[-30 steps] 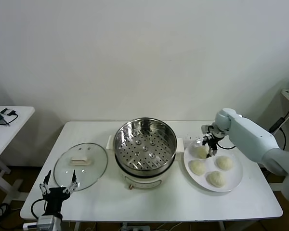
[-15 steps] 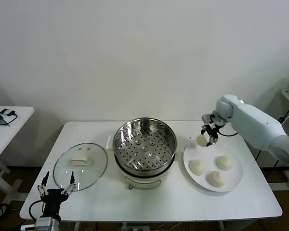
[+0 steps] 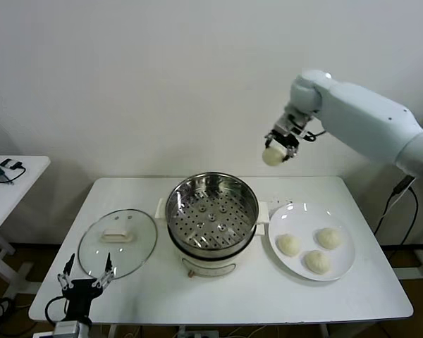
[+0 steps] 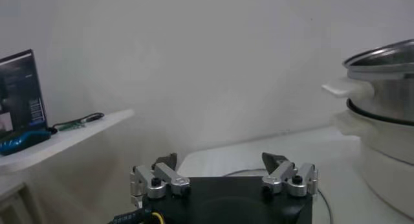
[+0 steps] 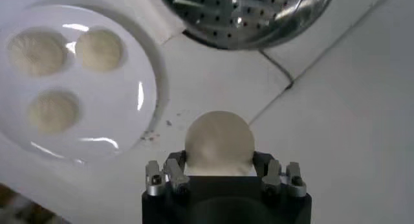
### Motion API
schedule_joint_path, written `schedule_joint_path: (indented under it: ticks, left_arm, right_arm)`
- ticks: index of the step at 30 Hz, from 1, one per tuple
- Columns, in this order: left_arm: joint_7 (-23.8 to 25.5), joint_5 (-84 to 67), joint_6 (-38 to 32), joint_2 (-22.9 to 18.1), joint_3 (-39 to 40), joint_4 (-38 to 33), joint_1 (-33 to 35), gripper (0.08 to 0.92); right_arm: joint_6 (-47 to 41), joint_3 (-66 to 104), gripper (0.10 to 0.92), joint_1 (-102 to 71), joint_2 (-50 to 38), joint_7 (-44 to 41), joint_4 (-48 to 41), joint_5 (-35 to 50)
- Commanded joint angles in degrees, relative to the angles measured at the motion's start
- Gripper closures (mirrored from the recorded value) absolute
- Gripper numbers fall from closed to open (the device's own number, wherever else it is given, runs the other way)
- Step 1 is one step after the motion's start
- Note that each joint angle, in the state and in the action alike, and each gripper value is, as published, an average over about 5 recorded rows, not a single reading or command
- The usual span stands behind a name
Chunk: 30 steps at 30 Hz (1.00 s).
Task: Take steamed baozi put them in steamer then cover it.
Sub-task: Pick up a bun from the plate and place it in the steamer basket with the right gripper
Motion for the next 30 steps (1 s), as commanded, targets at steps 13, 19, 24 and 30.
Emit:
schedule_joint_path:
  ticks: [13, 19, 24, 30]
  left_arm:
    - [-0.4, 0.2, 0.2, 1.6, -0.2, -2.9, 3.0, 0.177]
    - [-0.4, 0.0, 0.0, 1.7, 0.0, -3.2, 3.5, 0.177]
    - [-0.4, 0.0, 0.2, 1.7, 0.2, -3.1, 3.4, 0.177]
    - [-0.5, -0.1, 0.3, 1.6, 0.2, -2.9, 3.1, 0.177]
  right_arm:
    - [10.2, 3.0, 0.339, -12.6, 15.1, 1.4, 6.3, -20.6]
    - [10.9, 3.2, 0.338, -15.6, 15.2, 1.8, 4.5, -23.7]
    - [11.0, 2.9, 0.336, -16.6, 15.1, 1.8, 3.7, -24.2]
    - [11.2, 3.0, 0.332, -17.8, 15.4, 2.1, 2.4, -25.2]
